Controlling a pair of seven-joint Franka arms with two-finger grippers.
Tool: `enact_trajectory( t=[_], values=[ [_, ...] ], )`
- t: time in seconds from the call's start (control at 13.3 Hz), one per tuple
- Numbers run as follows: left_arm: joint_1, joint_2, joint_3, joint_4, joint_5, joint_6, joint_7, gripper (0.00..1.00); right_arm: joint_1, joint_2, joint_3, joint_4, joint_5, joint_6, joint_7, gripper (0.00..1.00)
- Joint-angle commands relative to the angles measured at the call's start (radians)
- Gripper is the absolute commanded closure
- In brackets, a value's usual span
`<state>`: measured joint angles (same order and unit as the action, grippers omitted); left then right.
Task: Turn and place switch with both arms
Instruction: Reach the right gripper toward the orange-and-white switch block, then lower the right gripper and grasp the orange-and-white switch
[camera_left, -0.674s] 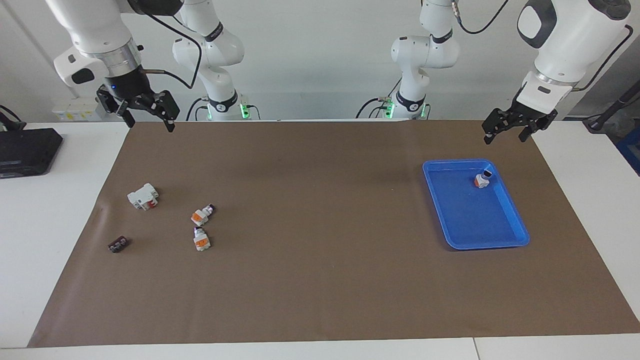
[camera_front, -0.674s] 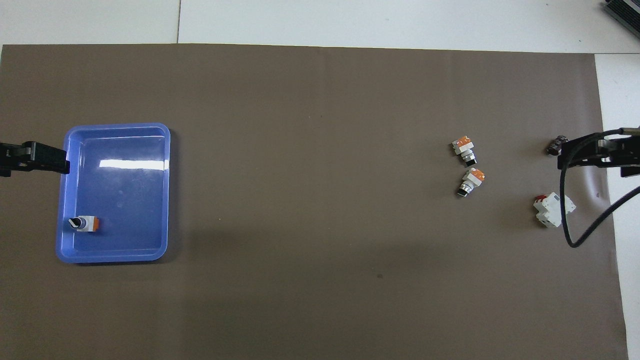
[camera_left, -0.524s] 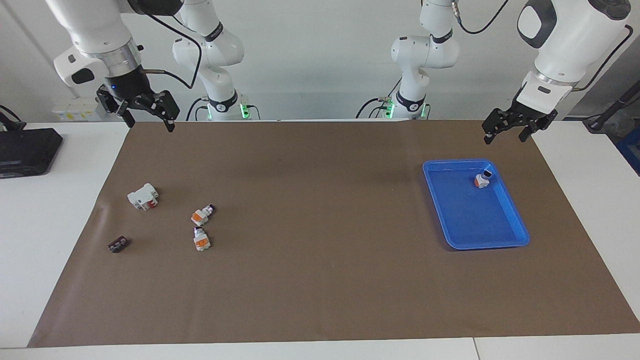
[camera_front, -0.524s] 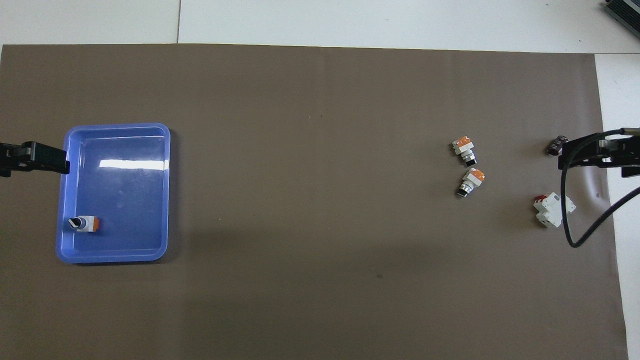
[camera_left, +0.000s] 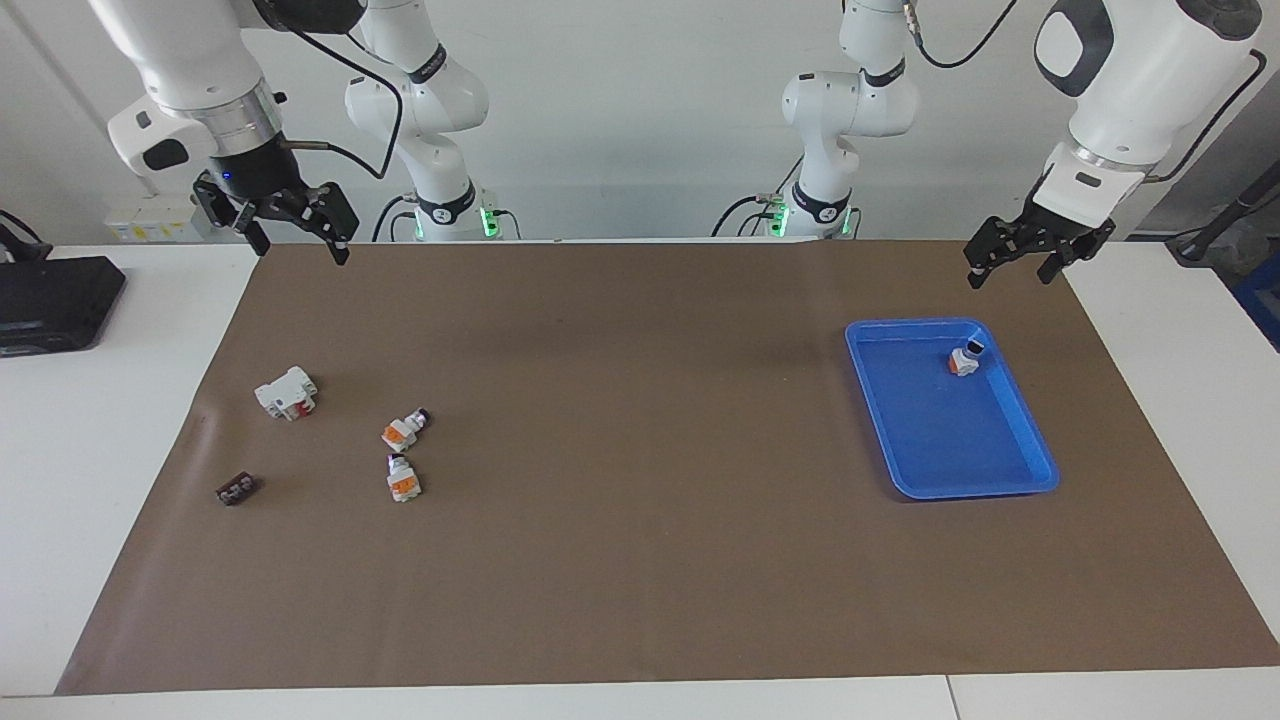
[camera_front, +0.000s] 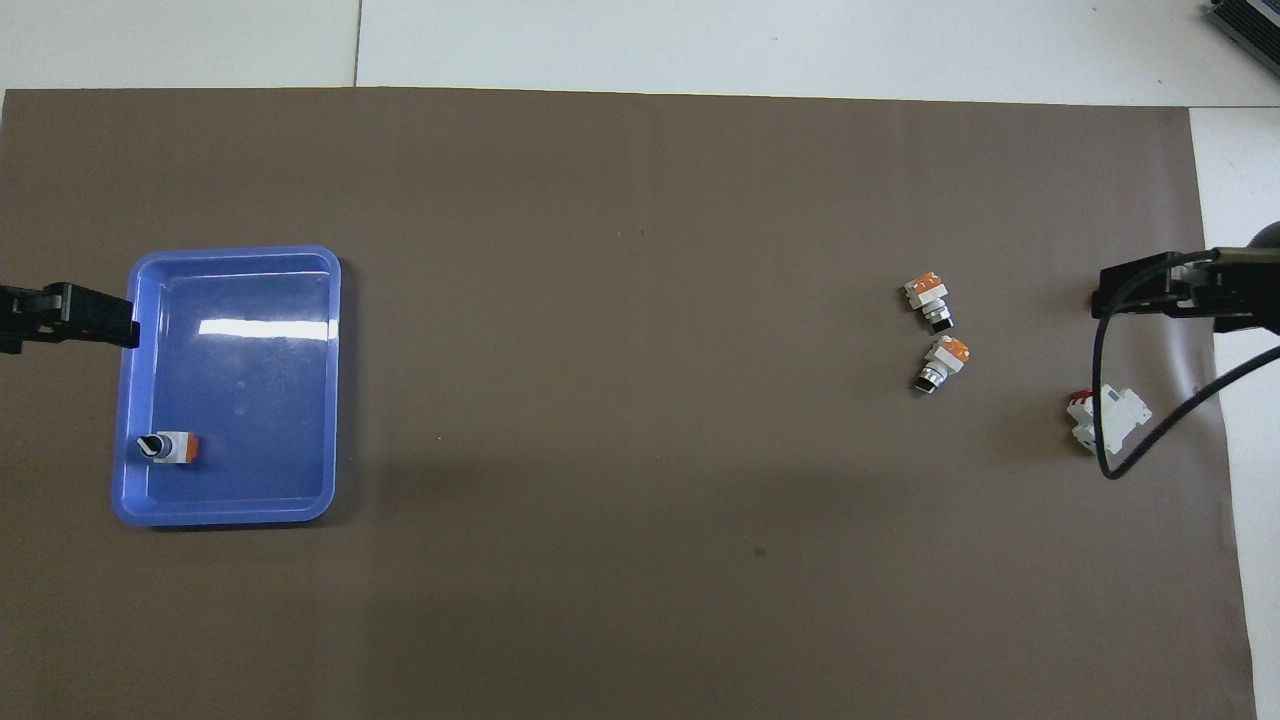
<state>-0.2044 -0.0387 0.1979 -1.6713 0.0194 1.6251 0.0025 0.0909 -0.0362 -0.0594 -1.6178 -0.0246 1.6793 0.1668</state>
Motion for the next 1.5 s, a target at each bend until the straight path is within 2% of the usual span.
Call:
enact_trajectory(
  t=[0.0,0.37,0.6,0.82,1.42],
  values=[
    [-0.001,-0.02,0.0,-0.016,0.017,-0.007,0.001,0.0,-0.019,-0.06,0.001,-0.242,0.017,0.237,0.011,0.0],
    [-0.001,-0.018,0.0,-0.018,0.017,-0.007,0.001,0.0,-0.043,0.06,0.001,-0.342,0.018,0.348,0.201,0.0],
    [-0.006,-0.02,-0.003,-0.018,0.017,-0.007,0.001,0.0,-0.056,0.146,0.001,-0.45,0.066,0.508,0.301,0.0],
    [-0.003,-0.02,0.0,-0.015,0.017,0.002,0.004,0.0,-0.062,0.162,0.0,-0.54,0.098,0.603,0.306,0.0],
    [-0.001,-0.021,0.0,-0.016,0.017,0.002,0.008,0.0,-0.046,0.268,0.003,-0.53,0.17,0.755,0.41,0.0]
  ],
)
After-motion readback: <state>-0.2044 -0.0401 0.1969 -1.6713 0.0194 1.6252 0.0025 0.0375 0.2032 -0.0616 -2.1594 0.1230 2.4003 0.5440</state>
